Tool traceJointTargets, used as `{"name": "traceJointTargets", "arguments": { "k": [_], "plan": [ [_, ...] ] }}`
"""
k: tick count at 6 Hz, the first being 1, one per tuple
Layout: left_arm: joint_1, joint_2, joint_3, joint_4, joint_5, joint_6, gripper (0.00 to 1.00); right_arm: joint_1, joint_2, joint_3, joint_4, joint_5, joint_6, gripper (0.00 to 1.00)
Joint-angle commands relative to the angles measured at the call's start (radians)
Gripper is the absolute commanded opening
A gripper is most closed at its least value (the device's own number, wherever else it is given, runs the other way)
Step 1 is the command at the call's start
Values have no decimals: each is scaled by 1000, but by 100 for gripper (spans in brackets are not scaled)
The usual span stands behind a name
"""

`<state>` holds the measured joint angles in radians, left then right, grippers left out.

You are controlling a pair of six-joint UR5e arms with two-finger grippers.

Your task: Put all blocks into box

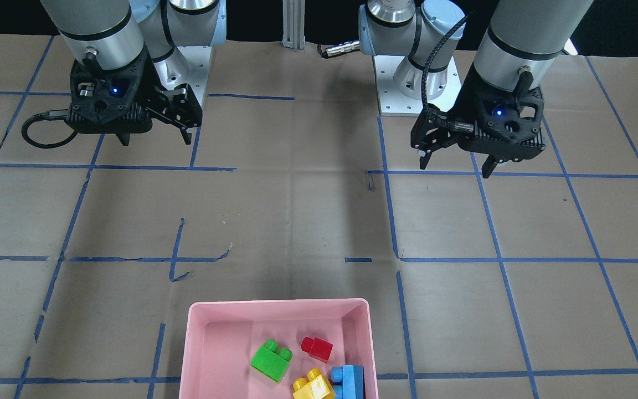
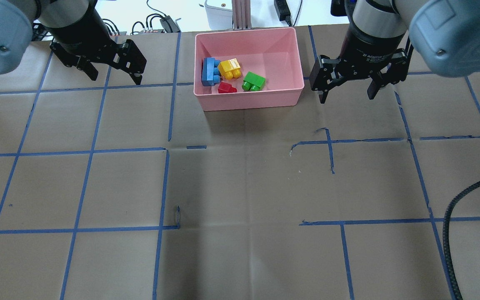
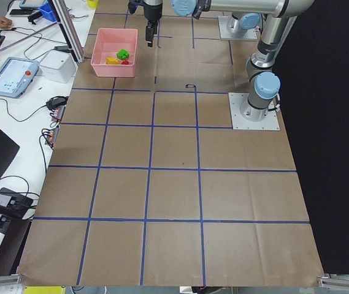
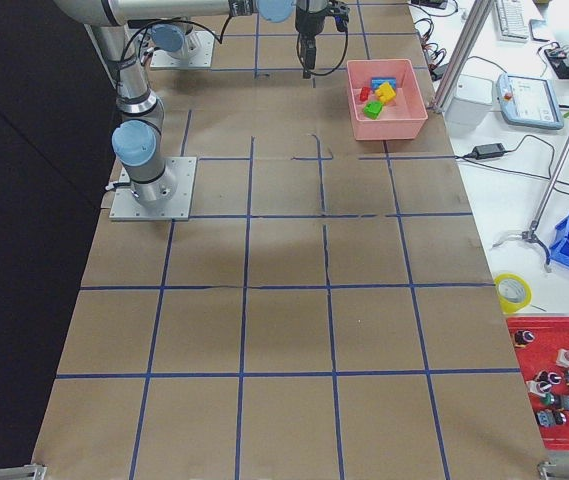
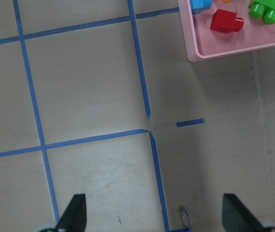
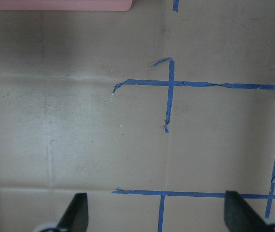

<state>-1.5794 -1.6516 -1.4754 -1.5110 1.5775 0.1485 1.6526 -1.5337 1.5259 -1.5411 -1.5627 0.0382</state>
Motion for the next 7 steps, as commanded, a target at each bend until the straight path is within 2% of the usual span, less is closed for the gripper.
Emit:
{"name": "traceJointTargets", "arguments": {
  "k": [1, 7],
  "plan": [
    [-8, -5, 0, 5, 3, -23, 99, -20, 0, -1, 1, 9, 0, 100],
    [-1, 15, -5, 5, -1, -9, 99, -17, 0, 2, 15, 6, 3, 100]
  ]
}}
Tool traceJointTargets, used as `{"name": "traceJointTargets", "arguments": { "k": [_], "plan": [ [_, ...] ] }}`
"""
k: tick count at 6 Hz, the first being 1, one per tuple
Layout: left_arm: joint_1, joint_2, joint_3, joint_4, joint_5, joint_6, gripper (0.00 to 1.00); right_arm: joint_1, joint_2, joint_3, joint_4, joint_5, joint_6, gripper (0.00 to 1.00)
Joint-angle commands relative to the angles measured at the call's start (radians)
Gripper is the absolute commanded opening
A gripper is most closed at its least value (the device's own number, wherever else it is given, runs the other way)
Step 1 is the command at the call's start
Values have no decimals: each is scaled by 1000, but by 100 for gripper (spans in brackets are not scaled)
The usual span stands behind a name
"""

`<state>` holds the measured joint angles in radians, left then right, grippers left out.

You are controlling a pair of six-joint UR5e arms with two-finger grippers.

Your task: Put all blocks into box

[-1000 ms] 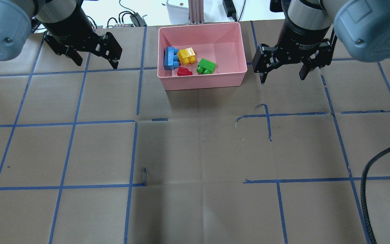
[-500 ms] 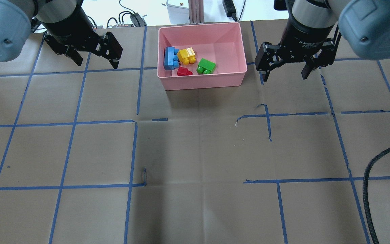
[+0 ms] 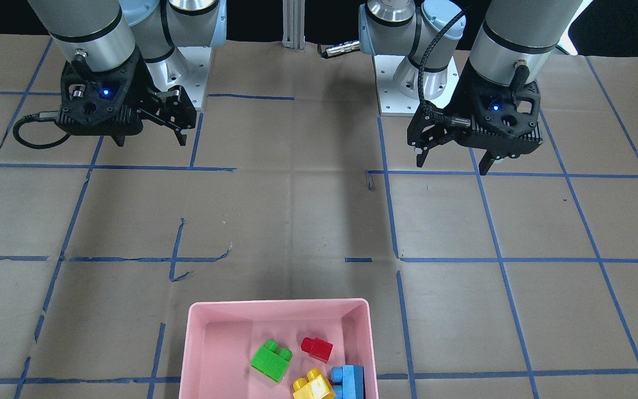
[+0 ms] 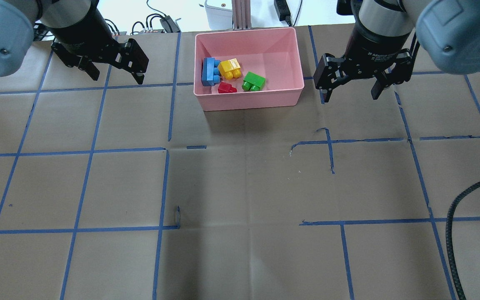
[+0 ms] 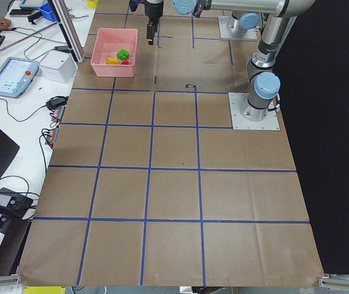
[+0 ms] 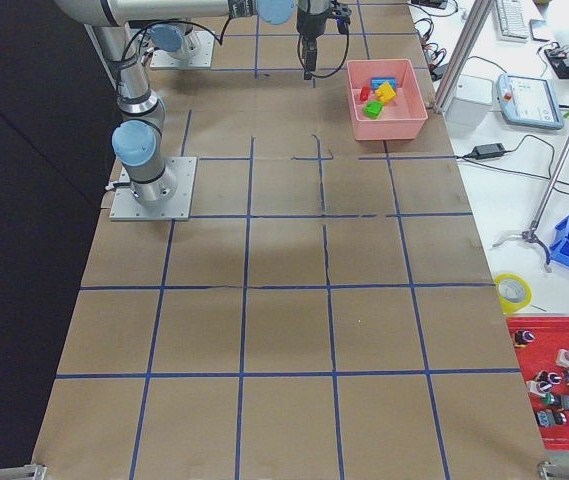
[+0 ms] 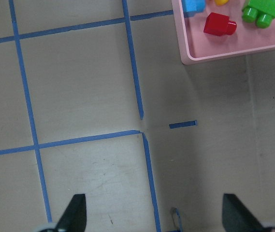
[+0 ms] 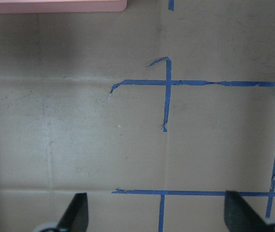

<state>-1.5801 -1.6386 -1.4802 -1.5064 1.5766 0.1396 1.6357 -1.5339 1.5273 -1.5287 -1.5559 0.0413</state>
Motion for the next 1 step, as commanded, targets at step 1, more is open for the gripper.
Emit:
{"name": "traceJointTargets", "arguments": {
  "k": [1],
  "plan": [
    [0, 0, -2, 0, 2, -1, 99, 0, 0, 1, 4, -1, -1, 100]
  ]
}}
